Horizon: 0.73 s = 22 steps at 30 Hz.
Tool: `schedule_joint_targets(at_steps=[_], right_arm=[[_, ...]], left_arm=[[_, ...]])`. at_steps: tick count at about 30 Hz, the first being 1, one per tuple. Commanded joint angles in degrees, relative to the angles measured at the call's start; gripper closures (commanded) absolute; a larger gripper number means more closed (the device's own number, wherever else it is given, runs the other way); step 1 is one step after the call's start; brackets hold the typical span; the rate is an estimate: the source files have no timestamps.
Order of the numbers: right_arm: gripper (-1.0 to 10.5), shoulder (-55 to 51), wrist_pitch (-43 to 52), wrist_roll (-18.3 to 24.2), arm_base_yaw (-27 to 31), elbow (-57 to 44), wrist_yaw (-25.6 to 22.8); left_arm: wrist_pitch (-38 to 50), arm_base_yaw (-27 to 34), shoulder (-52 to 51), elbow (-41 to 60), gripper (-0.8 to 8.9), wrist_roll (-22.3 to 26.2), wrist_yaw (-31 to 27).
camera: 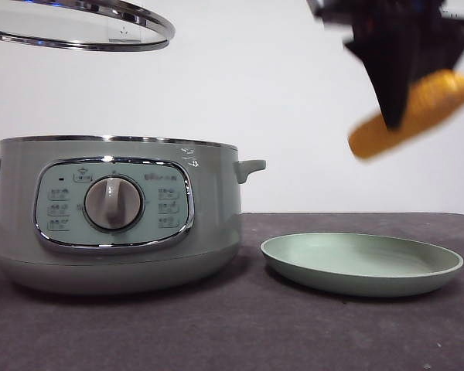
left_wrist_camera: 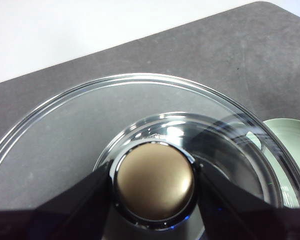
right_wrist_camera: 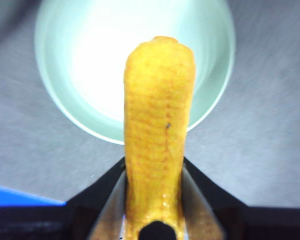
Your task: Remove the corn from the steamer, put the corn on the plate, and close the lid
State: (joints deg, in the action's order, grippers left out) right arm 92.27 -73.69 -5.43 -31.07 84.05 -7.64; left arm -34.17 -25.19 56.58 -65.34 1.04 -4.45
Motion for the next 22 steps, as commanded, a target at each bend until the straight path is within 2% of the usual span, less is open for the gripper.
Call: schedule_joint_targets(at_steps=[1, 11, 14, 18, 22], right_arm=[[9.6, -0.81, 6.8, -1.92, -0.11, -6.84, 0.11], [9.6, -0.76, 37.75, -2.43, -0.07, -26.05, 0.15], [9.6, -0.74, 42.51, -2.34, 0.02, -28.15, 0.17], [9.4, -0.17, 44.35, -1.88, 0.72, -28.41, 0.5], [9.4, 1.2, 44.7, -0.72, 2.03, -28.41, 3.91]], left_arm=[[3.26, 0.07, -0.5, -0.7, 8.22, 0.24, 0.22], [3.28, 0.07, -0.5, -0.7, 8.22, 0.24, 0.24], [3.28, 0.07, -0.5, -0.7, 8.22, 0.24, 0.24], [3.3, 0.07, -0.5, -0.7, 8.22, 0.24, 0.24], [3.32, 0.09, -0.5, -0.7, 8.22, 0.26, 0.22]])
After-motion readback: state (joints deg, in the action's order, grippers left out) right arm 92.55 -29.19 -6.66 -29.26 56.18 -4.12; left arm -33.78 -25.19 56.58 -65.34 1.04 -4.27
